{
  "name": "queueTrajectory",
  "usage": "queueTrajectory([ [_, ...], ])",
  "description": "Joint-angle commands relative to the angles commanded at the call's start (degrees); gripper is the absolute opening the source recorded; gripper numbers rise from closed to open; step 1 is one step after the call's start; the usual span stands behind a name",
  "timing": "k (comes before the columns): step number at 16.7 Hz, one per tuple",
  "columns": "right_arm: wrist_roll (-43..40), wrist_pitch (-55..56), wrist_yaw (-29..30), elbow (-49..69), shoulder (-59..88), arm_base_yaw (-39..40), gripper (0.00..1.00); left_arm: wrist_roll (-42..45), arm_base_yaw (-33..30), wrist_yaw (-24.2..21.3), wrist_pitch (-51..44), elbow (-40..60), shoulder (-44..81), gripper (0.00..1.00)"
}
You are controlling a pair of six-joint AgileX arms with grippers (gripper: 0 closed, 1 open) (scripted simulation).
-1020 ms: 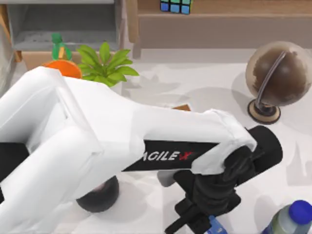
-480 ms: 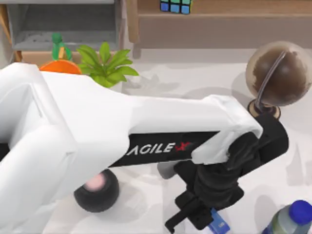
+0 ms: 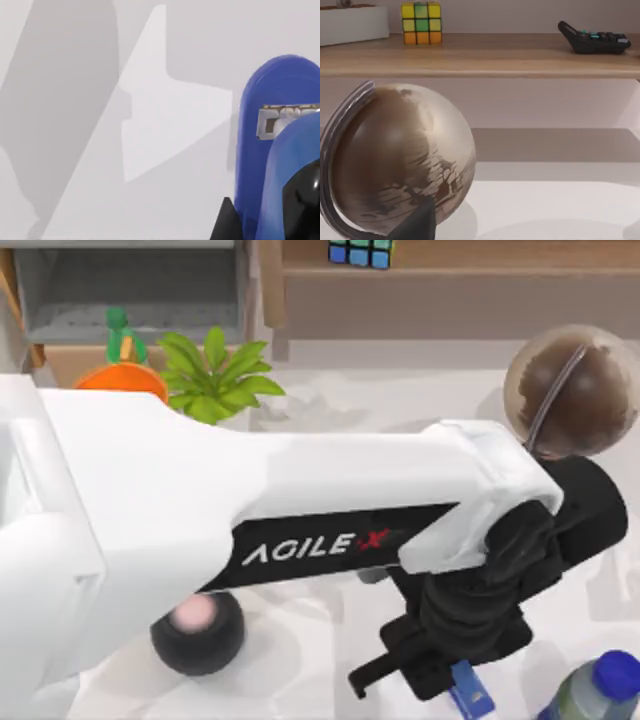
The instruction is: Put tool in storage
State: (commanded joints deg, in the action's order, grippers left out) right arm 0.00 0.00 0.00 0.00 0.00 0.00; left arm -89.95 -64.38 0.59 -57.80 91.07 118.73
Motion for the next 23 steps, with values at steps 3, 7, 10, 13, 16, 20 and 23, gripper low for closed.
queueTrajectory([
  [3,0.0,0.0,0.0,0.0,0.0,0.0,1.00,11.0,0.0,1.0,-1.2,4.3,-1.8,0.00],
  [7,0.0,0.0,0.0,0.0,0.0,0.0,1.00,28.1,5.6,2.1,-4.9,13.2,-2.6,0.00],
  [10,0.0,0.0,0.0,0.0,0.0,0.0,1.00,41.1,14.6,2.3,-9.1,21.4,-1.5,0.00],
  [13,0.0,0.0,0.0,0.0,0.0,0.0,1.00,54.2,26.7,1.9,-13.6,30.1,0.4,0.00],
  [16,0.0,0.0,0.0,0.0,0.0,0.0,1.00,66.9,41.1,1.1,-17.8,38.7,2.8,0.00],
  [20,0.0,0.0,0.0,0.0,0.0,0.0,1.00,82.7,61.3,0.1,-22.5,48.1,8.4,0.00],
  [23,0.0,0.0,0.0,0.0,0.0,0.0,1.00,93.4,73.7,-0.7,-24.9,53.0,15.5,0.00],
])
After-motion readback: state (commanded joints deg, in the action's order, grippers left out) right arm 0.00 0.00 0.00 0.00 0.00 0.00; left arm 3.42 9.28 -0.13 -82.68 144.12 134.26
